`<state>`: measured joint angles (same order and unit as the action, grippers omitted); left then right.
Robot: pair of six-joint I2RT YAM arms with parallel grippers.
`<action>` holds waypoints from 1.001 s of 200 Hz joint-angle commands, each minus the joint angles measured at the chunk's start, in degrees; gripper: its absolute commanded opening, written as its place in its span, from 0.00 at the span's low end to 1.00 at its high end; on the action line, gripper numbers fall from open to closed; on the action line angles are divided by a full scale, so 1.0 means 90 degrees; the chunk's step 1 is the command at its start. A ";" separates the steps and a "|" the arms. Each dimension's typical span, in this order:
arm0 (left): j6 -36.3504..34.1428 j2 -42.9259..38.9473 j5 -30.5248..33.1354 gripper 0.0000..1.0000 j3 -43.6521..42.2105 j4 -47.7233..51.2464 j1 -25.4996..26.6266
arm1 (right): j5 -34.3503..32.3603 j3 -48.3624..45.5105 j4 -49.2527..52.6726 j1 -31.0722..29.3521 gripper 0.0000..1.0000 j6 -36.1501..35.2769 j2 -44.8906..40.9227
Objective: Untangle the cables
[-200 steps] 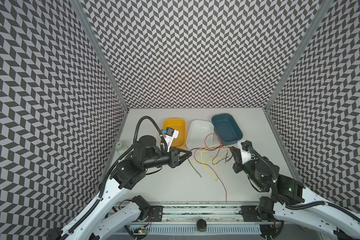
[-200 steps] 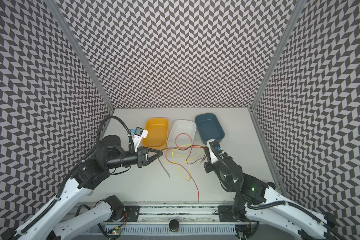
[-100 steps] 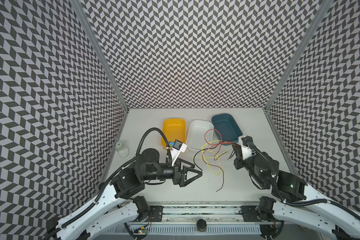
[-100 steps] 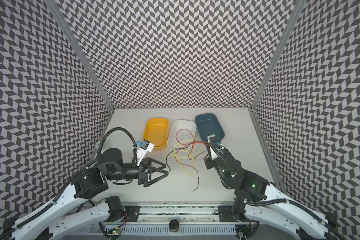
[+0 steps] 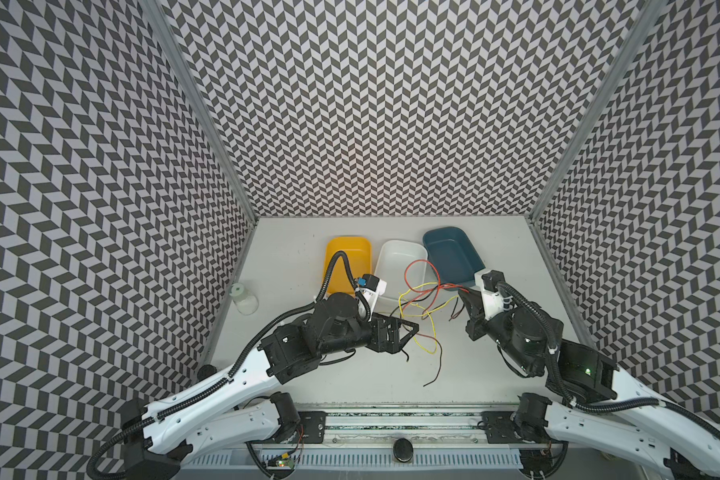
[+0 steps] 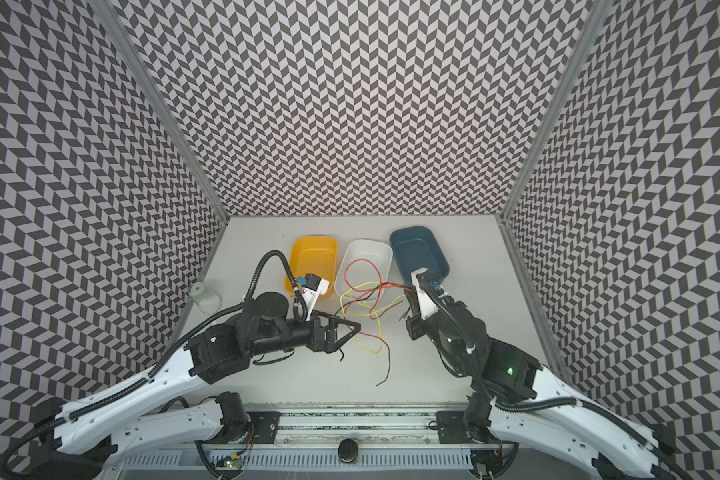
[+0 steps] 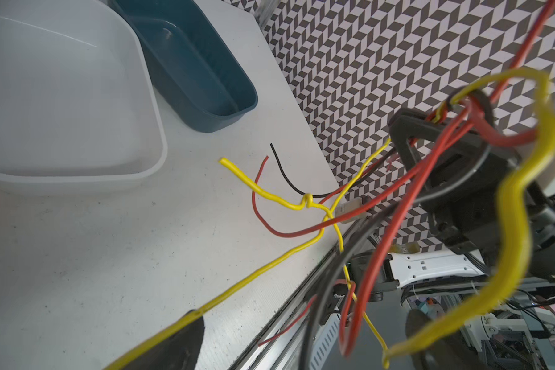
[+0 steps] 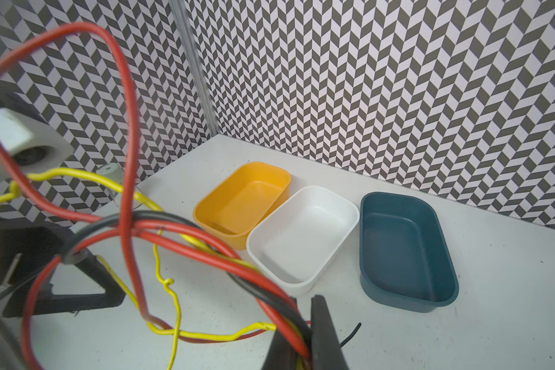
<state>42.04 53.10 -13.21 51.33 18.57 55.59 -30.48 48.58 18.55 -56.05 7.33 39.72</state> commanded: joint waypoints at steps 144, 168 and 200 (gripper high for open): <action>-0.2251 0.0053 -0.0421 0.00 0.1752 0.4040 -0.1874 | -0.1634 0.0144 -0.0555 -0.0051 0.00 -0.1114 -0.0886; -0.2739 0.0406 -0.0443 0.00 0.2294 0.4673 -0.1900 | -0.1148 0.0157 -0.0906 -0.0051 0.00 -0.1235 -0.1176; -0.2982 0.0562 -0.0186 0.00 0.2788 0.5118 -0.1736 | -0.1990 0.0456 -0.0928 -0.0051 0.00 -0.1869 -0.1214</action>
<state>18.92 59.16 -23.81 74.32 47.59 41.89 -31.09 48.58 16.75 -58.28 -5.28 32.49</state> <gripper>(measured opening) 0.048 0.066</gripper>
